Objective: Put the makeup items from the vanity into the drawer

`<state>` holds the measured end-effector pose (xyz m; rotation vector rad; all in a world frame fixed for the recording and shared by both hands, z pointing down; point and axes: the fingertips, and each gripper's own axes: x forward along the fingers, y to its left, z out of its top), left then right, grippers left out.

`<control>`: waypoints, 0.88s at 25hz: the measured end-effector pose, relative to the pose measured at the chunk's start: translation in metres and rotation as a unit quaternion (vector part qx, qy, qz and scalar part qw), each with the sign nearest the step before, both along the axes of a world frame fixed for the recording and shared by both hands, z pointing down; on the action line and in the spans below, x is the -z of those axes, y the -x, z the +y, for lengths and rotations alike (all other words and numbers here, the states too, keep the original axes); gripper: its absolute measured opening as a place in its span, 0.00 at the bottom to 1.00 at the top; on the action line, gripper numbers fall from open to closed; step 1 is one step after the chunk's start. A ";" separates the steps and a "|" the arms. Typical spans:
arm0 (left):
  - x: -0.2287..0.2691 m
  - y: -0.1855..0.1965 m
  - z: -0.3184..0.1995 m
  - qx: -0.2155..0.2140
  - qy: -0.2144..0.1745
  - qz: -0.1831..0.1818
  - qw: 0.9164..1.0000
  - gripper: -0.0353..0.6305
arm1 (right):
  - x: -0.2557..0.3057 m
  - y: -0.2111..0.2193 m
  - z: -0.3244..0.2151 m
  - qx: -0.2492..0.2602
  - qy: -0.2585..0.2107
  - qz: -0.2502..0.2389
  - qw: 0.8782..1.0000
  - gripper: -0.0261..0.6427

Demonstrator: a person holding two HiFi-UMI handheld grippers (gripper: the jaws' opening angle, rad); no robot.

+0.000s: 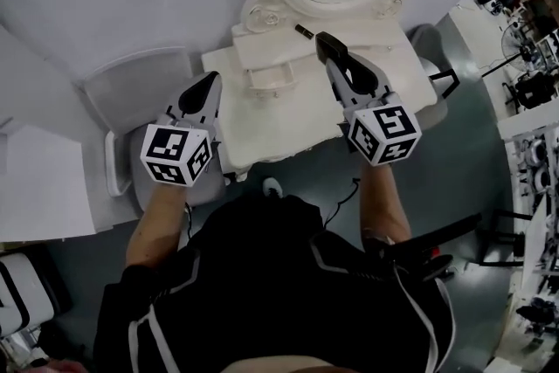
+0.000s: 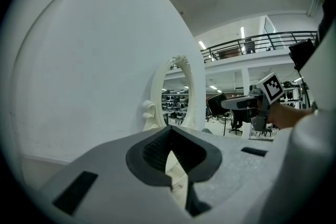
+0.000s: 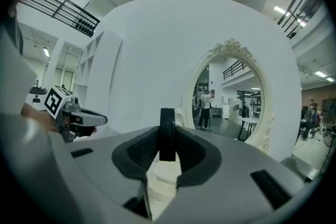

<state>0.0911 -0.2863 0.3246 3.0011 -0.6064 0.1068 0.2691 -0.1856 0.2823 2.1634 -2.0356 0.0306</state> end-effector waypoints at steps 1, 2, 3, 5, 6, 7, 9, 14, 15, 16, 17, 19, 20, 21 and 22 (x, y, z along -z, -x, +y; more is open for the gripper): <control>-0.003 -0.001 -0.002 0.006 0.003 -0.003 1.000 0.06 | -0.003 -0.003 -0.005 0.007 0.003 0.000 1.000 0.18; -0.007 -0.003 -0.005 0.012 0.006 -0.005 1.000 0.06 | -0.006 -0.006 -0.011 0.014 0.007 0.000 1.000 0.18; -0.010 -0.004 -0.007 0.018 0.009 -0.008 1.000 0.06 | -0.009 -0.009 -0.017 0.022 0.012 0.001 1.000 0.18; -0.015 -0.007 -0.012 0.029 0.013 -0.010 0.999 0.06 | -0.016 -0.015 -0.030 0.037 0.024 0.004 0.999 0.18; -0.018 -0.008 -0.014 0.034 0.014 -0.010 0.999 0.06 | -0.020 -0.017 -0.036 0.044 0.030 0.005 0.999 0.18; -0.020 -0.010 -0.016 0.039 0.015 -0.010 0.999 0.06 | -0.024 -0.020 -0.041 0.052 0.036 0.006 0.998 0.18; -0.027 -0.014 -0.019 0.047 0.014 -0.016 0.999 0.06 | -0.034 -0.025 -0.051 0.069 0.047 0.006 0.996 0.18; -0.044 -0.019 -0.027 0.075 0.028 -0.029 0.996 0.06 | -0.059 -0.033 -0.079 0.120 0.077 0.012 0.990 0.18; -0.048 -0.021 -0.028 0.080 0.032 -0.031 0.996 0.06 | -0.067 -0.035 -0.086 0.129 0.084 0.012 0.988 0.18; -0.051 -0.022 -0.029 0.084 0.036 -0.033 0.995 0.06 | -0.074 -0.037 -0.092 0.137 0.092 0.013 0.986 0.18; -0.055 -0.023 -0.029 0.089 0.039 -0.036 0.995 0.06 | -0.082 -0.039 -0.098 0.146 0.098 0.015 0.984 0.18; -0.062 -0.024 -0.030 0.101 0.042 -0.042 0.993 0.06 | -0.096 -0.043 -0.109 0.165 0.109 0.021 0.980 0.18; -0.066 -0.024 -0.031 0.108 0.044 -0.046 0.992 0.06 | -0.104 -0.045 -0.115 0.174 0.116 0.025 0.977 0.18; -0.070 -0.024 -0.031 0.116 0.047 -0.049 0.991 0.06 | -0.111 -0.046 -0.120 0.185 0.125 0.027 0.974 0.18; -0.073 -0.023 -0.031 0.124 0.051 -0.051 0.990 0.06 | -0.119 -0.047 -0.125 0.196 0.134 0.028 0.971 0.18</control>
